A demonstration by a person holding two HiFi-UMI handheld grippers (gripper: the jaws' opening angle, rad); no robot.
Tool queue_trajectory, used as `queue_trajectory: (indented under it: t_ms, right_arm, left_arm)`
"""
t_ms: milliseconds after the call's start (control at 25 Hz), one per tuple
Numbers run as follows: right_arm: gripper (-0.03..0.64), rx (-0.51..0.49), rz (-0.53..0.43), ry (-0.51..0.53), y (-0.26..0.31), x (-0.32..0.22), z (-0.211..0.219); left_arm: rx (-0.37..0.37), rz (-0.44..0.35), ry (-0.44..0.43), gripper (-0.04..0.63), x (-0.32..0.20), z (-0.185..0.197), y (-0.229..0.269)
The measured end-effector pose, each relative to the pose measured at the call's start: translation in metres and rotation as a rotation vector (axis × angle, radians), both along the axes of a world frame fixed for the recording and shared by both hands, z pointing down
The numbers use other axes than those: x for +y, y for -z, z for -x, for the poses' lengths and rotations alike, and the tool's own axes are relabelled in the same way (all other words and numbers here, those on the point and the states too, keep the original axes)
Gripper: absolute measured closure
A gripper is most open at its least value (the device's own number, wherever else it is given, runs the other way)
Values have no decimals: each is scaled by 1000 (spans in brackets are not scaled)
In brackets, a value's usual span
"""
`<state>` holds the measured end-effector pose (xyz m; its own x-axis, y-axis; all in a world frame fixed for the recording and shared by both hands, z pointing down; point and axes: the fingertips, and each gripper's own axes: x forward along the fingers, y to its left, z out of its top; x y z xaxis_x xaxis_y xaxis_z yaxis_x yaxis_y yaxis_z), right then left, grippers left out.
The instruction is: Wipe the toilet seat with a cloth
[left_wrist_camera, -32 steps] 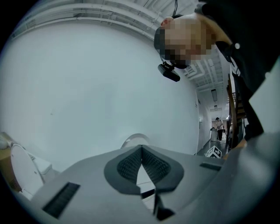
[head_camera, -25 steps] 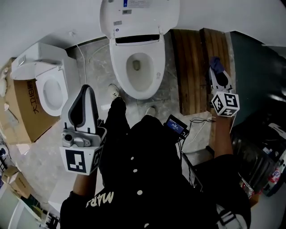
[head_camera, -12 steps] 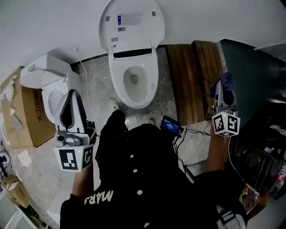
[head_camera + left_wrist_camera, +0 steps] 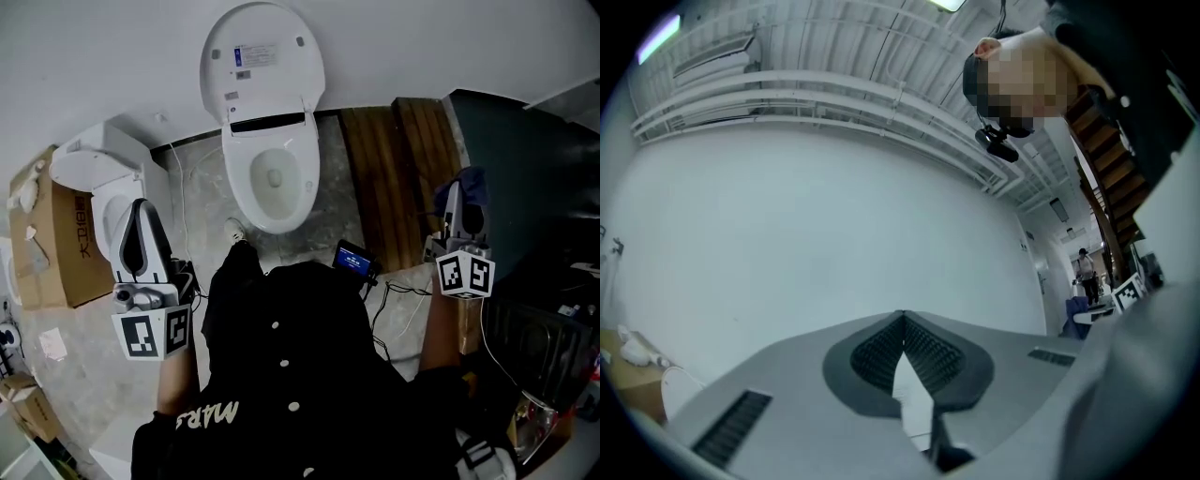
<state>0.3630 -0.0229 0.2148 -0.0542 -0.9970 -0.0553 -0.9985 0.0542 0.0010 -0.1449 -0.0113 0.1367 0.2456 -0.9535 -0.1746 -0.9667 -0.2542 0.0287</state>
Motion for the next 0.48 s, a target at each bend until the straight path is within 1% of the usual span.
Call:
queue_trajectory:
  t_ms: [200,360,480]
  right_arm:
    - [520,-13,-27,49,5,24,-12]
    - [520,11,-31,90,6,37,-19]
    - [520,28,-17,123,5,44,-19]
  left_arm:
    - [3,-23,34,588,38,-18,5]
    - [-6,-28,75,588,68,-26,6]
    - [-25,-21,107,588,89,-28,7]
